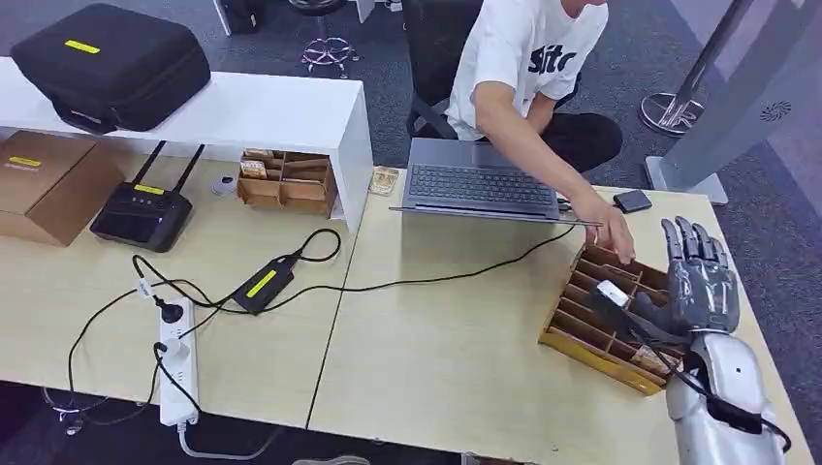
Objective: Pass the card to the sensor for recognition and then transmit it.
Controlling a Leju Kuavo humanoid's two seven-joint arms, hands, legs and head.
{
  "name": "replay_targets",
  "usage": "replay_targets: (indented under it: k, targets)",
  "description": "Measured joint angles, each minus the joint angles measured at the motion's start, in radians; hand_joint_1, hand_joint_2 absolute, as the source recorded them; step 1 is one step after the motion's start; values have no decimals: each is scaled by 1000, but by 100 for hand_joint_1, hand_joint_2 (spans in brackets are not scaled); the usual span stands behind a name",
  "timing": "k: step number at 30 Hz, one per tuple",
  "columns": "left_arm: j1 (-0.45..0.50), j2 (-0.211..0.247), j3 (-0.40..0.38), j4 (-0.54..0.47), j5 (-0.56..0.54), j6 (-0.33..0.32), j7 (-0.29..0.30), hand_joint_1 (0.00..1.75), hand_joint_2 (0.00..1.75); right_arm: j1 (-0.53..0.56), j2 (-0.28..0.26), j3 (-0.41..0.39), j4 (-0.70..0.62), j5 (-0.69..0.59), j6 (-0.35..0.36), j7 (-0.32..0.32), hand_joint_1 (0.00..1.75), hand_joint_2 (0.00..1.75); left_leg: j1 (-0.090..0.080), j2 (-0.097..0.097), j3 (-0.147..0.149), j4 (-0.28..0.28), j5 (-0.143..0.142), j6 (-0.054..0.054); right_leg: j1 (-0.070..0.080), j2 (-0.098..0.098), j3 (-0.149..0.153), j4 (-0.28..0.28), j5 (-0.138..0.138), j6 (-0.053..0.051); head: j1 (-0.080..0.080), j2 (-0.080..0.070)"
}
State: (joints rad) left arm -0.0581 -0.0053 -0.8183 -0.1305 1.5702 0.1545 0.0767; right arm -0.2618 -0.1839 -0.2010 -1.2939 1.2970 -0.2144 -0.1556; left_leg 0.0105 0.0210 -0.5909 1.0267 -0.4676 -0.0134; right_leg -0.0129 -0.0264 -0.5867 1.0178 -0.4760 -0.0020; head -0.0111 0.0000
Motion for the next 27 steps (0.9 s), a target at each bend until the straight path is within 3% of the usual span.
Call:
replay_targets:
  k: [8, 27]
  targets:
    - [0, 0, 0, 0, 0, 3, -1, 0, 175, 43, -9, -32, -84, -27, 10, -6, 0, 175, 0, 0, -1, 0, 0, 0, 0, 0, -1, 0, 0, 0, 0, 0]
    - [0, -1, 0, 0, 0, 3, -1, 0, 175, 60, -18, -47, -96, -14, 9, -1, 0, 175, 0, 0, -1, 0, 0, 0, 0, 0, -1, 0, 0, 0, 0, 0]
